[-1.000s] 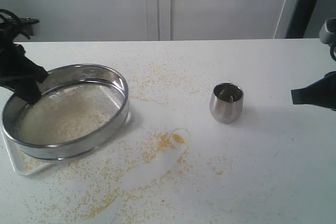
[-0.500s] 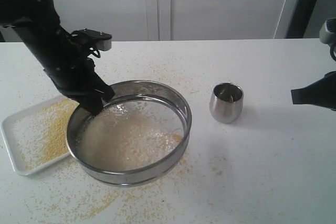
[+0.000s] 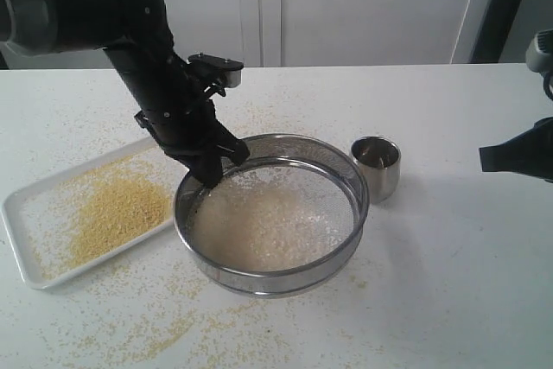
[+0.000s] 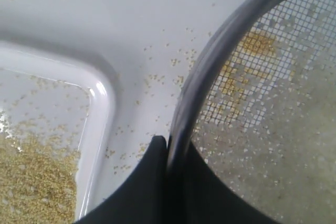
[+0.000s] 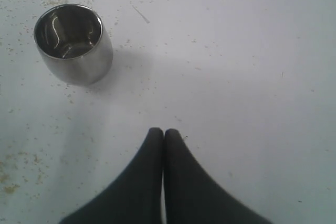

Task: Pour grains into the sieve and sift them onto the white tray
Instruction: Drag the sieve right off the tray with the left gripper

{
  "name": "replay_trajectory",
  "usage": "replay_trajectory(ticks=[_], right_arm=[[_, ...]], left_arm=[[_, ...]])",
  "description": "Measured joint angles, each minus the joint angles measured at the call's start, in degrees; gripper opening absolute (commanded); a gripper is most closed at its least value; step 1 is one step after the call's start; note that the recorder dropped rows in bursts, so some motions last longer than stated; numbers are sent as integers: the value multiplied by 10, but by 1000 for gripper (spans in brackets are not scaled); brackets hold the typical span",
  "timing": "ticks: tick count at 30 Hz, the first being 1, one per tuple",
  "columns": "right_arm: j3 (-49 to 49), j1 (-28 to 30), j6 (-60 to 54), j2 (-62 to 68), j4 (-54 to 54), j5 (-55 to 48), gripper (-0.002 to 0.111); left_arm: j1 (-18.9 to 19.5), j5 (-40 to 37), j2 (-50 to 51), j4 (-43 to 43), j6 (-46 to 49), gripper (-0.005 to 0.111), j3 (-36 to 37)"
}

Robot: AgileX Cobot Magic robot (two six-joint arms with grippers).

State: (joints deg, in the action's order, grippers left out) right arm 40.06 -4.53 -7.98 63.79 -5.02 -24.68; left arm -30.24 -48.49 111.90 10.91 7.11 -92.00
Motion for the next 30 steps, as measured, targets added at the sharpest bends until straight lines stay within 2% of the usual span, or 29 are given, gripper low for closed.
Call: replay_trajectory(ticks=[20,30], right_arm=[[0,0,0,0,0,0,0],[0,0,0,0,0,0,0]], left_arm=[[-16,-27,92,-5,-21,0,-90],[-16,-4,128,-50,-48,0,-112]])
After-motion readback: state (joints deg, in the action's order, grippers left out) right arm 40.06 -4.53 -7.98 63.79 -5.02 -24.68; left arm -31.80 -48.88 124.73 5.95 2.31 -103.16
